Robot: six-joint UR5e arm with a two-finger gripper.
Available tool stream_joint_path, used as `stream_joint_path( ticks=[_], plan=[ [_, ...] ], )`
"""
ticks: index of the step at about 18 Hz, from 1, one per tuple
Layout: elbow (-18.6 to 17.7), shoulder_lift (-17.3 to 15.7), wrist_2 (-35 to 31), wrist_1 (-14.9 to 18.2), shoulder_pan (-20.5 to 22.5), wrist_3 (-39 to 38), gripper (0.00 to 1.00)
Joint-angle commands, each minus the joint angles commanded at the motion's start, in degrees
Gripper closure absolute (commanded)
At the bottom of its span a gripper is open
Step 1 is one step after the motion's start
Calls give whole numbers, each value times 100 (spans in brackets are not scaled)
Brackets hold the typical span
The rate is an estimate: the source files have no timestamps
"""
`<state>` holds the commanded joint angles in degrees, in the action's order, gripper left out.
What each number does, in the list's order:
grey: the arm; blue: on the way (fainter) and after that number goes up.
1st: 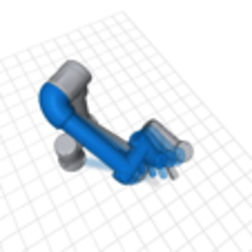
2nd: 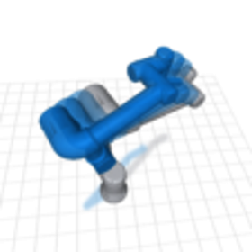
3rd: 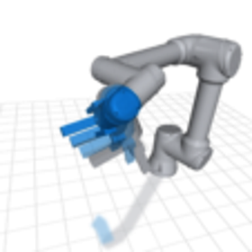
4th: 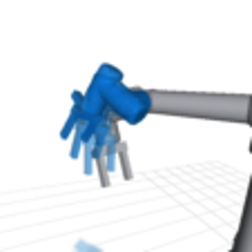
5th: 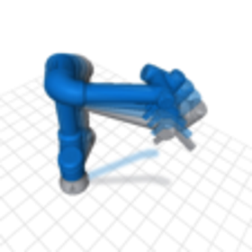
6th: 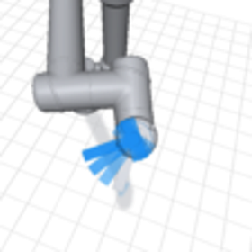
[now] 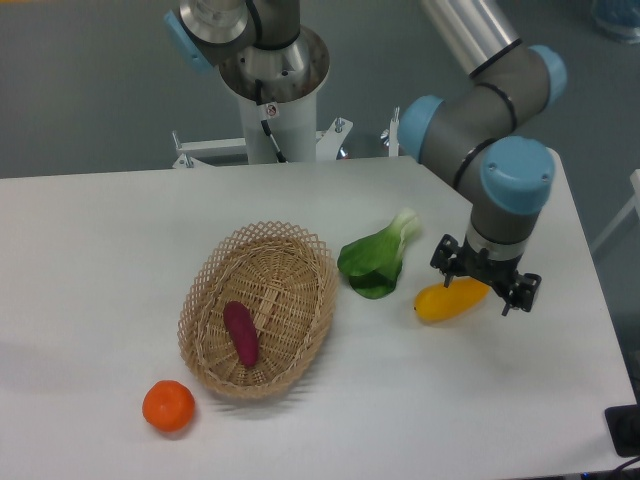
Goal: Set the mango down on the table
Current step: 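Raise the open gripper away from the mango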
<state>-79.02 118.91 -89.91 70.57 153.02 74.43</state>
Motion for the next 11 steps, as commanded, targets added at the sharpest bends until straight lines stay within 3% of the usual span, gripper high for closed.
stream_joint_path(
  ticks=[11],
  plan=[
    [194,27,132,10,158,520,0]
  ],
)
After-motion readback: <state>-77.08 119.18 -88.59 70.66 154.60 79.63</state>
